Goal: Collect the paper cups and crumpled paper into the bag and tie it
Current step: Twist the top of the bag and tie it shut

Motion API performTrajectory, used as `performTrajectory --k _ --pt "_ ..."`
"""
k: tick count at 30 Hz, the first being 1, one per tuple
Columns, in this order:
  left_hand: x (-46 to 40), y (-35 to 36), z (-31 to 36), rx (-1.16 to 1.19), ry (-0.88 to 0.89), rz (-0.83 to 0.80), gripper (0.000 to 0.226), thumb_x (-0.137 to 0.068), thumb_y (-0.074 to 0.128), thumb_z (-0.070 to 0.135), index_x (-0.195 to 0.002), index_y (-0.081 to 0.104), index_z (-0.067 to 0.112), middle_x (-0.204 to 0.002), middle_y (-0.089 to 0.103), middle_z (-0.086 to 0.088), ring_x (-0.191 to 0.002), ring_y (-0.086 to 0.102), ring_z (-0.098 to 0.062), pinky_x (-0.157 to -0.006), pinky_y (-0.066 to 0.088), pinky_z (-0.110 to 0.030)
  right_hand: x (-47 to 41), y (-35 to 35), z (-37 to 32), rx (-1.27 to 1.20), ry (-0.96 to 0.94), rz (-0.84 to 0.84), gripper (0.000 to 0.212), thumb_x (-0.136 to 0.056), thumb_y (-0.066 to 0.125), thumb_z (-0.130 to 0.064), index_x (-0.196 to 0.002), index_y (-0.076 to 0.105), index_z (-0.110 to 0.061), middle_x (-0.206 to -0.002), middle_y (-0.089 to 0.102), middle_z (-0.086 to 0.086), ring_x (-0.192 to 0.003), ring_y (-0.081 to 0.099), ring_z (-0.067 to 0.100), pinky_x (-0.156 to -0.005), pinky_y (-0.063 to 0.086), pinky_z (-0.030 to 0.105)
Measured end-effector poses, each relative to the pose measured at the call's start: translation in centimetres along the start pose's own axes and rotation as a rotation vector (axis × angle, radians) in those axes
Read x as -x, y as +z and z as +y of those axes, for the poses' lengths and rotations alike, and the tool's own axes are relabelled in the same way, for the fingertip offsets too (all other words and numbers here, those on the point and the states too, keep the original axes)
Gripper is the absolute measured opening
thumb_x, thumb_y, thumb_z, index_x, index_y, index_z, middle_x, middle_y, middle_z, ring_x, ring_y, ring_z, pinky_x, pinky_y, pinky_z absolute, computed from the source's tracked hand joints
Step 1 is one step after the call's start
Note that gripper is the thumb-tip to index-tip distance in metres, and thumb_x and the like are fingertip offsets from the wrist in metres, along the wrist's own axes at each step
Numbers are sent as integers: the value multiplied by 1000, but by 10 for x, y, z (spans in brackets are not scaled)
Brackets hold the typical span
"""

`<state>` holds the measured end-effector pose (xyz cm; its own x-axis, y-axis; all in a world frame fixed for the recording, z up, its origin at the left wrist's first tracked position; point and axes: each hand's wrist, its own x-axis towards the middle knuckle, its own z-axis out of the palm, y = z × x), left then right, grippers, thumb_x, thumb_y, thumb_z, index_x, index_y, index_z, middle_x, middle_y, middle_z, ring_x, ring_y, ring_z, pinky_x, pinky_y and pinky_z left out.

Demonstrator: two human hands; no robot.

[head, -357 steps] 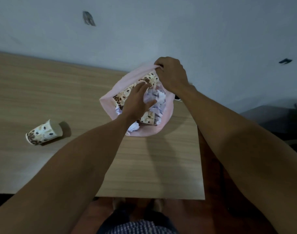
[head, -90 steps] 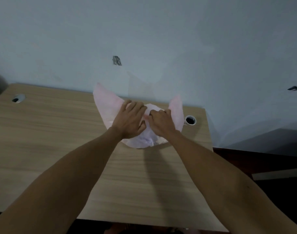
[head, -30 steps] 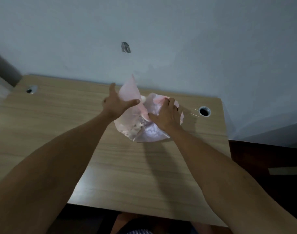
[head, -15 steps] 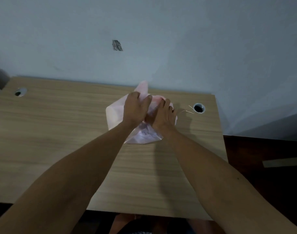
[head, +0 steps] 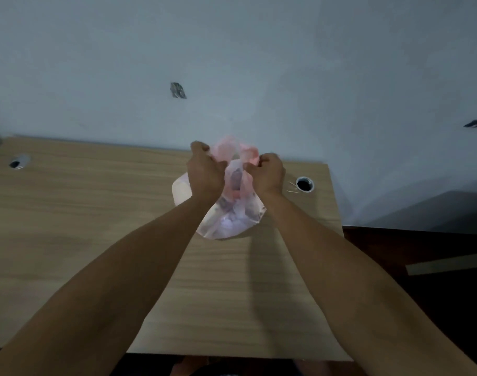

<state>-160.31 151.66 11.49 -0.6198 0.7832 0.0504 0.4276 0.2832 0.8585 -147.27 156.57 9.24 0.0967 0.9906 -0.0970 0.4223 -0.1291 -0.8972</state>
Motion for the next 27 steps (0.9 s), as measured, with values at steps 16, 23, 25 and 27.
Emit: performTrajectory --k 16,23,25,27 --pt "14 7 27 178 235 -2 23 -89 66 26 -71 58 15 -77 57 1 -70 49 -12 -67 45 -30 4 -34 -33 -502 214 -7 23 -83 80 -26 -87 73 -4 -83 74 2 -54 52 10 -58 49 26" --pt "24 7 12 63 578 -99 53 -102 35 -1 -152 39 15 -143 53 -10 -118 58 -22 -87 51 -31 10 -34 -29 -428 121 -97 35 -101 57 -8 -131 69 -23 -129 68 -8 -95 60 13 -68 51 20" --pt "26 5 11 142 519 -123 58 -99 38 -6 -152 35 17 -125 66 -14 -100 68 -24 -82 55 -30 13 -32 -24 -422 114 -97 54 -100 62 -7 -151 47 -19 -135 65 2 -104 63 15 -71 53 17" --pt "30 3 13 268 340 -184 56 -97 40 -9 -147 28 14 -96 70 -15 -73 69 -23 -68 56 -26 16 -31 -22 -467 173 -71 67 -97 63 -2 -156 34 -16 -131 66 8 -87 66 14 -69 53 18"
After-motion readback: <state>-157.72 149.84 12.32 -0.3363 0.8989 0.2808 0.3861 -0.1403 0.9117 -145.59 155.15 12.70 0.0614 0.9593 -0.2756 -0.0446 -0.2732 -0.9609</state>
